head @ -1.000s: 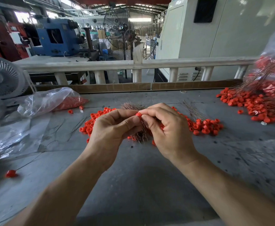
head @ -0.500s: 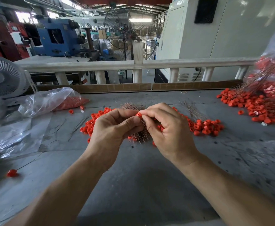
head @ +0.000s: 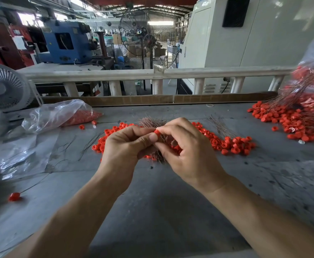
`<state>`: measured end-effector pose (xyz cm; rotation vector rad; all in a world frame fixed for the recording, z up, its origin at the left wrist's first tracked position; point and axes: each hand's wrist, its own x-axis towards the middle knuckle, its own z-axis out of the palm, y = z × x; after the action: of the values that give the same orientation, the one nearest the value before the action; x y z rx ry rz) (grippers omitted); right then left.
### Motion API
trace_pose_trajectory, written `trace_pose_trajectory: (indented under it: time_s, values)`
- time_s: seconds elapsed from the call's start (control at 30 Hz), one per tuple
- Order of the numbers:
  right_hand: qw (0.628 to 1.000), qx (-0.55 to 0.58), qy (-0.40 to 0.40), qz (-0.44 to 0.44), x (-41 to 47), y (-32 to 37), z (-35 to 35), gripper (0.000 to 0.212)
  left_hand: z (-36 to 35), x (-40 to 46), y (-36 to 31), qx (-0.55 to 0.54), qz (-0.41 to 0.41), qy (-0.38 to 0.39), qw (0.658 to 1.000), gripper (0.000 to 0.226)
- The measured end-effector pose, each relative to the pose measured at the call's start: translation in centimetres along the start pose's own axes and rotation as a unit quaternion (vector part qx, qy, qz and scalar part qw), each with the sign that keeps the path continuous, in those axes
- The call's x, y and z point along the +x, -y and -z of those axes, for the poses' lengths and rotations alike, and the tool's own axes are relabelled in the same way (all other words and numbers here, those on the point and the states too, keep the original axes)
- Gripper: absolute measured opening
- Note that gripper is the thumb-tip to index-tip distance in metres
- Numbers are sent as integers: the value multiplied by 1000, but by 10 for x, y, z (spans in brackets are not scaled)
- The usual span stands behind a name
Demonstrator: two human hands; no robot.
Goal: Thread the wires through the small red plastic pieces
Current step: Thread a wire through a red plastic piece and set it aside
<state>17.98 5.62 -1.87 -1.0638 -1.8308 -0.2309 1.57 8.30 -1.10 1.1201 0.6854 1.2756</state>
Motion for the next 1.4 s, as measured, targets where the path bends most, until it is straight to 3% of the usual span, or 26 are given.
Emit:
trace_pose_trajectory:
  time_s: [0.3, 0.63, 0.77, 0.93, 1.3, 1.4]
  values:
    - [999, -18, -26, -10, -1, -1, 2, 8, 2, 2, 0, 2, 19, 41, 999, 9]
    - [997, -14, -72, 19, 0, -1, -1, 10, -1, 2, 3, 25, 14, 34, 999, 19]
    - [997, -6, -78, 25, 1, 0, -4, 7, -2, 0, 3, 49, 48, 23, 997, 36]
    - [997, 1, -67, 46, 2, 1, -5, 9, -3, -1, 0, 38, 117, 75, 990, 61]
    - [998, 36, -17, 44, -1, 1, -7, 18, 6, 5, 1, -63, 95, 82, 990, 23]
    - [997, 71, -22, 14, -2, 1, -11, 18, 5, 5, 2, -66, 74, 56, 994, 24]
